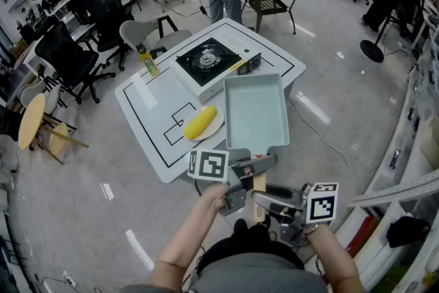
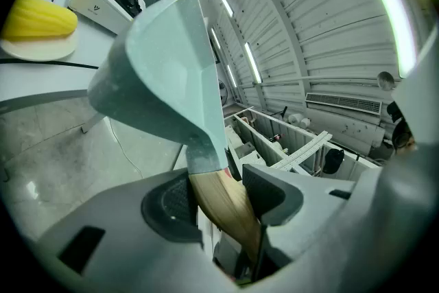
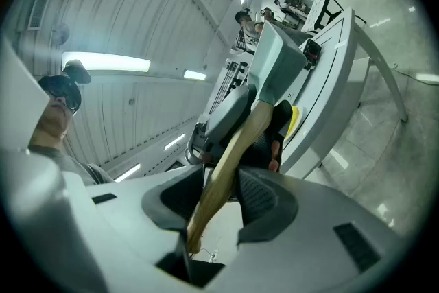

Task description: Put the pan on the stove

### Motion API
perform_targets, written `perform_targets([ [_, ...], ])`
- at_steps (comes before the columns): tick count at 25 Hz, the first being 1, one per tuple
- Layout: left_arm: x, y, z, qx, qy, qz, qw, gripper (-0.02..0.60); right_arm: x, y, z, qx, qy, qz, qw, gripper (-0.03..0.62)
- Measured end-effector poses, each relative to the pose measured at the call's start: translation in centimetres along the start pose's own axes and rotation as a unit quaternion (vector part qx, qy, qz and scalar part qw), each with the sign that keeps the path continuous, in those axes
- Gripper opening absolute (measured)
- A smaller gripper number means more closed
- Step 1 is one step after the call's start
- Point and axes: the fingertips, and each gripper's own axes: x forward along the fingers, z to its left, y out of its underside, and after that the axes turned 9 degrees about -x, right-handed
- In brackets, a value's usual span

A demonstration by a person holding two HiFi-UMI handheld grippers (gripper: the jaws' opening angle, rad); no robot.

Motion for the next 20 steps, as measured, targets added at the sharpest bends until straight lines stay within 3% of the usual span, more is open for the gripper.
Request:
perform_targets([
  [20,4.4,-0.4,-0.3,-0.004,-0.004,-0.010,0.9999,0.183,-3.7,-2.2,-1.2,-0.015,-0.014,0.006,1.000,0.164],
])
